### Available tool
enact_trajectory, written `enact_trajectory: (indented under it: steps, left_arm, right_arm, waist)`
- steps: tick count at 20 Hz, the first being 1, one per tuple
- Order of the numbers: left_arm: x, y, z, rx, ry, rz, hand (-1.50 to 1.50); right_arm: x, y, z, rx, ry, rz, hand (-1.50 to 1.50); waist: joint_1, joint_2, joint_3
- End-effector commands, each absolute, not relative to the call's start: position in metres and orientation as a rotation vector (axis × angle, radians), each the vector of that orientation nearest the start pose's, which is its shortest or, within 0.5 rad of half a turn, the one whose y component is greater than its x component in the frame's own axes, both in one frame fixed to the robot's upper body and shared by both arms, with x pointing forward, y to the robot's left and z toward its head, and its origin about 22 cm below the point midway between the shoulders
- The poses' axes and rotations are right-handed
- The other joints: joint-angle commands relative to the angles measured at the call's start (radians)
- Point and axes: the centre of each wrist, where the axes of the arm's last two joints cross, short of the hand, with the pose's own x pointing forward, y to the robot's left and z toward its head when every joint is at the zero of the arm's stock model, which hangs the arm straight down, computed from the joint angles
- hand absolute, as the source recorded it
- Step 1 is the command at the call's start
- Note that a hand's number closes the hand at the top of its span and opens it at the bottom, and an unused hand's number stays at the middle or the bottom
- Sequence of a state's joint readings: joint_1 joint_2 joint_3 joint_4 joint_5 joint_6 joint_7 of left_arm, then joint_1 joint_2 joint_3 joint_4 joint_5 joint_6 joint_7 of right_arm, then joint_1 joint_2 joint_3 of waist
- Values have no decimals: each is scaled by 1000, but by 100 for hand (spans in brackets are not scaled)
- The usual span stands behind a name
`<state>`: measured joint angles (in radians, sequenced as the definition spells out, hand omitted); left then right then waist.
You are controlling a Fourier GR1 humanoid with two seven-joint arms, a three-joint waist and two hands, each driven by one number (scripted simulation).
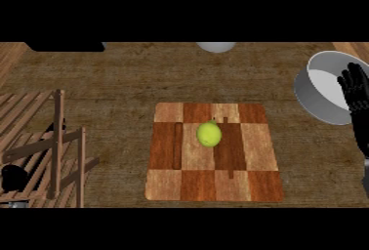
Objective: Pick the pear from the cutting board and place it in the pot
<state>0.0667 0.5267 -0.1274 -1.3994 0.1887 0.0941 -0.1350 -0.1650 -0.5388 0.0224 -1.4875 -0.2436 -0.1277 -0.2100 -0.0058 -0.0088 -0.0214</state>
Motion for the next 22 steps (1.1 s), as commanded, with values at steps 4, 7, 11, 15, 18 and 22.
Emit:
enact_trajectory:
  steps: [4, 7, 11, 15, 18, 22]
  left_arm:
    - [246, 301, 2, 228, -1621, -66, 0]
    - [225, 311, -15, 226, -1628, 3, 0]
    - [226, 283, -20, 163, -1678, 65, 0]
    - [233, 279, -19, 144, -1701, 49, 0]
    - [230, 286, -19, 131, -1677, 47, 0]
    - [228, 285, -24, 117, -1690, 32, 0]
  right_arm:
    - [281, -301, 124, -493, -2008, 202, 150]
    - [258, -374, 93, -928, -1614, 402, 150]
    - [254, -312, 78, -929, -1712, 72, -150]
    - [245, -248, 87, -866, -1878, 93, -150]
    - [236, -219, 86, -867, -1864, 148, -150]
    - [231, -210, 70, -877, -1612, 317, -150]
  waist:
    - [-14, 0, 17]
    - [-89, 2, -11]
    - [-65, -7, 13]
    - [-46, -7, 14]
    - [-25, -7, 13]
    - [-21, -4, 10]
